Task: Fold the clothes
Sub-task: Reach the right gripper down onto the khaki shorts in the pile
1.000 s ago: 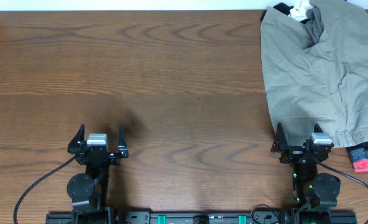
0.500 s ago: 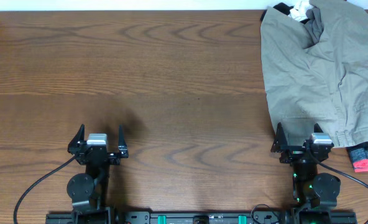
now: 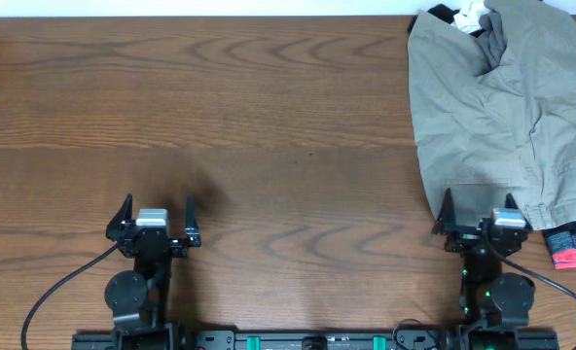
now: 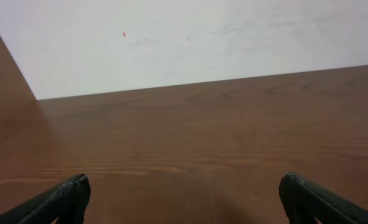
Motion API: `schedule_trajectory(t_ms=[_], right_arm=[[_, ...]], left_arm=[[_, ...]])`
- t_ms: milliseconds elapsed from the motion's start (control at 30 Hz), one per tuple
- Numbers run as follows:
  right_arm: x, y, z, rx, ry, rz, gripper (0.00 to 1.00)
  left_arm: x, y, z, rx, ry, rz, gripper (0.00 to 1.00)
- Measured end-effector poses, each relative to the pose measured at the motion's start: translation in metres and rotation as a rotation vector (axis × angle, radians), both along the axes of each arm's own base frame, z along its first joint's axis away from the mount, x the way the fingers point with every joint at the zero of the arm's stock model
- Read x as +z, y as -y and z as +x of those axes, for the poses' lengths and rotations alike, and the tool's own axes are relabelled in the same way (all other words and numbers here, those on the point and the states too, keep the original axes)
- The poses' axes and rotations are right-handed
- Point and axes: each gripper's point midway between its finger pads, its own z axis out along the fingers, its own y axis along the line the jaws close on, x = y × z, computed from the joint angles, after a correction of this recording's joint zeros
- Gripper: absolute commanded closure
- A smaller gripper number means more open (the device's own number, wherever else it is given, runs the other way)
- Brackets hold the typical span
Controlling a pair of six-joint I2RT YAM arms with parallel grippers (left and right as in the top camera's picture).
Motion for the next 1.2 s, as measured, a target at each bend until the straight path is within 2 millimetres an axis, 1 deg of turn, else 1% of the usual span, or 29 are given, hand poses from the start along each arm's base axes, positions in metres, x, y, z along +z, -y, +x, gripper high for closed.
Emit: schedule_trajectory(t_ms=[100,167,200,267,367,433,567,633,733,767,833,867,967,1000,1033,1100,1167,1200], right_arm=[[0.029,-0.002,-0.002,0.012,0.117,0.003,0.01],[0.050,-0.003,-0.005,0.019,0.206,-0.001,0.01],[0.058,-0.004,-0.007,0.020,0.236,-0.003,0.01],[0.064,-0.004,-0.007,0.024,0.257,-0.004,0.01],[0.071,-0.005,-0.003,0.028,0.230,-0.004,0.01],[0.081,-0.005,0.003,0.032,0.204,-0.003,0.01],[0.117,-0.009,0.026,0.059,0.161,-0.010,0.01],[0.132,-0.014,0.044,0.091,0.125,-0.022,0.01],[0.148,-0.022,0.080,0.139,0.053,-0.031,0.01],[0.151,-0.024,0.094,0.154,0.023,-0.031,0.01],[0.153,-0.027,0.119,0.181,-0.035,-0.032,0.01],[0.155,-0.029,0.136,0.196,-0.069,-0.043,0.01],[0.160,-0.032,0.171,0.220,-0.131,-0.093,0.01],[0.162,-0.032,0.182,0.225,-0.146,-0.113,0.01],[0.161,-0.032,0.192,0.229,-0.168,-0.131,0.01],[0.156,-0.031,0.211,0.235,-0.218,-0.168,0.01],[0.141,-0.029,0.226,0.240,-0.289,-0.195,0.01],[0.132,-0.029,0.230,0.245,-0.321,-0.199,0.01]], left_arm=[[0.002,0.001,0.000,-0.003,0.007,-0.056,0.02],[0.002,0.006,0.000,-0.024,0.008,-0.102,0.02],[0.002,0.008,0.000,-0.034,0.005,-0.122,0.02],[0.000,0.012,0.001,-0.053,-0.016,-0.155,0.02],[-0.002,0.016,0.002,-0.072,-0.069,-0.194,0.02],[0.008,0.018,0.004,-0.080,-0.094,-0.211,0.02],[0.049,0.017,0.019,-0.081,-0.133,-0.242,0.02],[0.065,0.018,0.030,-0.086,-0.186,-0.262,0.02],[0.077,0.018,0.051,-0.087,-0.315,-0.297,0.02],[0.080,0.018,0.059,-0.090,-0.352,-0.306,0.02],[0.082,0.018,0.076,-0.089,-0.437,-0.327,0.02],[0.084,0.018,0.086,-0.092,-0.471,-0.335,0.02],[0.083,0.016,0.112,-0.095,-0.545,-0.342,0.02],[0.080,0.016,0.119,-0.096,-0.566,-0.342,0.02],[0.074,0.015,0.128,-0.098,-0.597,-0.339,0.02],[0.060,0.014,0.138,-0.094,-0.658,-0.345,0.02],[0.041,0.013,0.143,-0.087,-0.727,-0.356,0.02],[0.027,0.014,0.141,-0.081,-0.782,-0.365,0.02]])
